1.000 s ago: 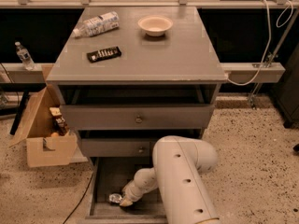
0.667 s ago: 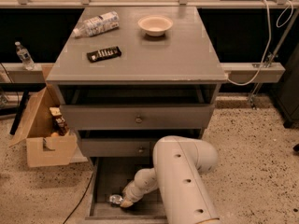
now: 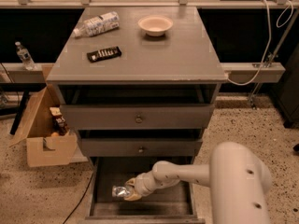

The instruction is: Pick redbull can from bottom drawer and place on counter

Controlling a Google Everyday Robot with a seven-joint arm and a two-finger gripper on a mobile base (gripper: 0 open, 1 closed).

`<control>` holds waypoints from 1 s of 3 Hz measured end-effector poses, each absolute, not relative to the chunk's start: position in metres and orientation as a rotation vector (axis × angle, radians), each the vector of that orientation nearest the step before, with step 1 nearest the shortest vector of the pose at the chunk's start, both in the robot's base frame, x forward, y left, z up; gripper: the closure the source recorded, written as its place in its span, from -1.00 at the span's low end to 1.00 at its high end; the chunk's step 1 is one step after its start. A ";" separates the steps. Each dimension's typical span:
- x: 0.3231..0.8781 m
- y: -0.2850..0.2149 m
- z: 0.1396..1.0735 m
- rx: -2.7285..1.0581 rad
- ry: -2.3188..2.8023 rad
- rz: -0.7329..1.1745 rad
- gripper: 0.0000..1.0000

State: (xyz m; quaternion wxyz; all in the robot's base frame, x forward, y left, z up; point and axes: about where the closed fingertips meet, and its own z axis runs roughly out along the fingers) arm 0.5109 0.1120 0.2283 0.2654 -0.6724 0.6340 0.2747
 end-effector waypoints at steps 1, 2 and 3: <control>0.517 0.065 0.286 -1.753 1.619 0.762 1.00; 0.513 0.022 0.291 -1.693 1.655 0.745 1.00; 0.513 0.023 0.295 -1.698 1.647 0.747 1.00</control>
Offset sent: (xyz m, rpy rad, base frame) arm 0.0057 -0.0427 0.0552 0.0924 -0.0450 0.0023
